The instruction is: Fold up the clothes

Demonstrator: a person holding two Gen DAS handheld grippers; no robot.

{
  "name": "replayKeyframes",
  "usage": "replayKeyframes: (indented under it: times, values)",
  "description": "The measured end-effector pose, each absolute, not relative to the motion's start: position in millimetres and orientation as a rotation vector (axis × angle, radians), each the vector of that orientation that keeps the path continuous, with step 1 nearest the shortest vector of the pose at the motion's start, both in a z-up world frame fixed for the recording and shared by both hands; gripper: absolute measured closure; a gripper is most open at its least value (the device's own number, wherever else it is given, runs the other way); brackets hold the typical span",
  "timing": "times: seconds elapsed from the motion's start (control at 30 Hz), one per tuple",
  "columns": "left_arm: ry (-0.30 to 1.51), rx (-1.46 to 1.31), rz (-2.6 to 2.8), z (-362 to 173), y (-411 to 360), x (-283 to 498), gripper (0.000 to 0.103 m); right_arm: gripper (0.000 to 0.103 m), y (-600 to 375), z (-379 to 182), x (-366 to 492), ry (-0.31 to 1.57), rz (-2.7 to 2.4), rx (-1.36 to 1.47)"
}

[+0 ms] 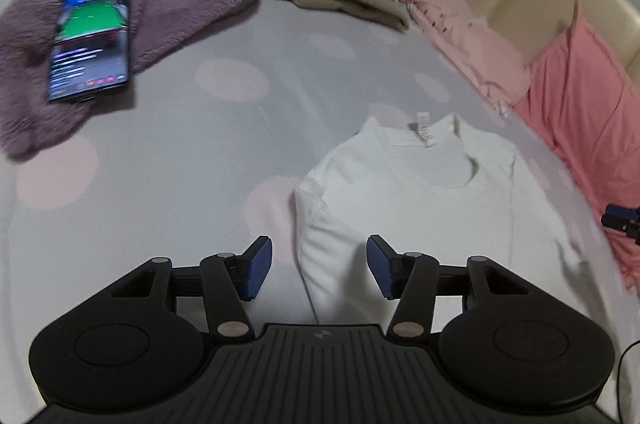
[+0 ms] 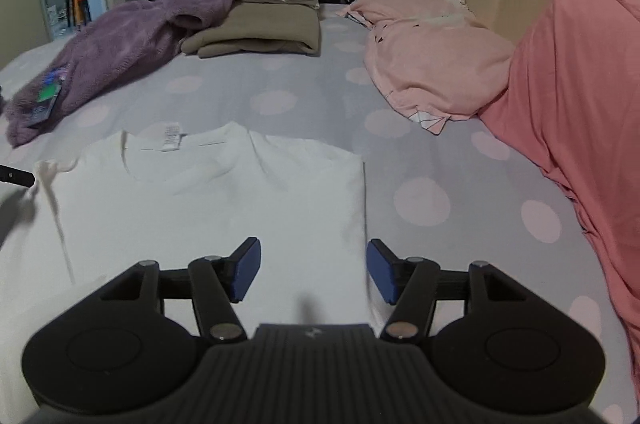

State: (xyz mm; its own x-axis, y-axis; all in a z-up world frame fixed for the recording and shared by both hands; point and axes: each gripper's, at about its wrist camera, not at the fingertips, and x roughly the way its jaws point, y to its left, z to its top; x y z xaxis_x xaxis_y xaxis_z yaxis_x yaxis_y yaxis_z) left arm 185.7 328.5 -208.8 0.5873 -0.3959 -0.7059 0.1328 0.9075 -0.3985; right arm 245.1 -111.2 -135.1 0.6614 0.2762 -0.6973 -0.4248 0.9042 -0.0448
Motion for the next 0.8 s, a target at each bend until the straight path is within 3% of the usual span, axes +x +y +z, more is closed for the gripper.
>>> replayKeyframes:
  times: [0.27, 0.43, 0.63, 0.8]
  values:
    - [1.026, -0.382, -0.469, -203.5, 296.7, 76.5, 0.051, 0.038, -198.0, -136.9, 167.2, 0.914, 0.458, -0.306]
    - [1.091, -0.267, -0.695, -190.0, 245.5, 12.0, 0.051, 0.038, -258.0, -148.0, 110.8, 1.014, 0.474, -0.318]
    - [1.173, 0.062, -1.048, -202.8, 156.1, -71.3, 0.051, 0.038, -283.4, -157.5, 62.1, 1.060, 0.558, -0.362]
    - [1.049, 0.471, -1.318, -201.0, 106.8, -141.9, 0.051, 0.038, -279.5, -169.6, 31.8, 1.072, 0.665, -0.463]
